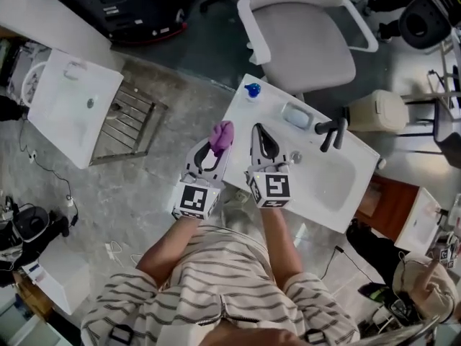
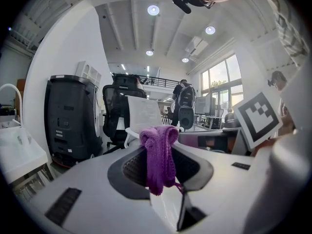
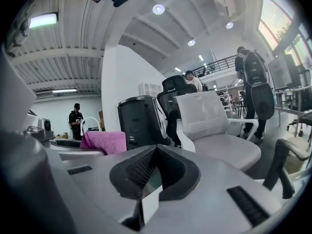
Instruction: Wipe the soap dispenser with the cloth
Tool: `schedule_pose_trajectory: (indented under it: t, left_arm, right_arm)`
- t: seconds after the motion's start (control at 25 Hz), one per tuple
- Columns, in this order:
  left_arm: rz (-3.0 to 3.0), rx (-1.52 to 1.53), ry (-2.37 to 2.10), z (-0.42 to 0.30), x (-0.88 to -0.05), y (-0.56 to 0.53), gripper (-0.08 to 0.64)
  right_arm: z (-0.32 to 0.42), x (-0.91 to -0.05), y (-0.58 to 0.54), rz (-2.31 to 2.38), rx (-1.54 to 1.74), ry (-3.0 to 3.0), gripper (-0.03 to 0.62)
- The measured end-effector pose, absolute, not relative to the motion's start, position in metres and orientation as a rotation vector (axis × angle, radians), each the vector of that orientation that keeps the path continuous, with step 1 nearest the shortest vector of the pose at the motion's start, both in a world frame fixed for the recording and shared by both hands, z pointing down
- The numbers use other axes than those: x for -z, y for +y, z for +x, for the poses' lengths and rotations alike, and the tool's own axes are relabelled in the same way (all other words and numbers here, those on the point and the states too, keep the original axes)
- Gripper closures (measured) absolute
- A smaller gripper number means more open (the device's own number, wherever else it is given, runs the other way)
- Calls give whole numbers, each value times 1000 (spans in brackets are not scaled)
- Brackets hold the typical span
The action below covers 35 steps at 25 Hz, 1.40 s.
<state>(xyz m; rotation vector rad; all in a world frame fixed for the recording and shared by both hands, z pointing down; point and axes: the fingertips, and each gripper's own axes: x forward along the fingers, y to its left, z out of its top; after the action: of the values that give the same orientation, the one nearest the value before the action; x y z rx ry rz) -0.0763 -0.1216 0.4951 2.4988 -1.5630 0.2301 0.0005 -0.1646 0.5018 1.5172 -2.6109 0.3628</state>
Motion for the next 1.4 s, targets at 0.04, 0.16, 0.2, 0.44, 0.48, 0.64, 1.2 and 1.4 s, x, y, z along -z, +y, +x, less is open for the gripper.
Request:
schedule_pose_trajectory:
  t: [0.04,0.16,0.2,0.44,0.48,0.64,1.2,1.4]
  left_arm:
    - [2508,-241,-1550,-77,-498,-128,443]
    - [2528,-268,-1509,-77,-507,-143,443]
    - [2531,-269,-1498,-77,-511,-148,443]
    - [2533,-270,-1447,-78,-526,-168,443]
    - [2533,-267,-1441,-77,-528,-171,443]
    - [2522,-268,-1429,-78,-536,-179,443]
    - [2496,-293,-1424,-91,-554,-189,443]
    - [2490,-305,-1421,-91,-561,-190,443]
  right_arm:
    - [-1,-506,-172,1527,-358,-2599,583]
    - [-4,-522,-190,1551,-363,-2566,583]
    - [-5,-527,-194,1559,-371,-2558,584]
    - [-9,-555,-221,1586,-380,-2498,556]
    - [-10,-559,-224,1585,-383,-2492,543]
    - [-12,-576,-238,1582,-393,-2467,514]
    - [-19,-599,-270,1587,-302,-2392,443]
    - [-19,-607,-280,1580,-289,-2377,456]
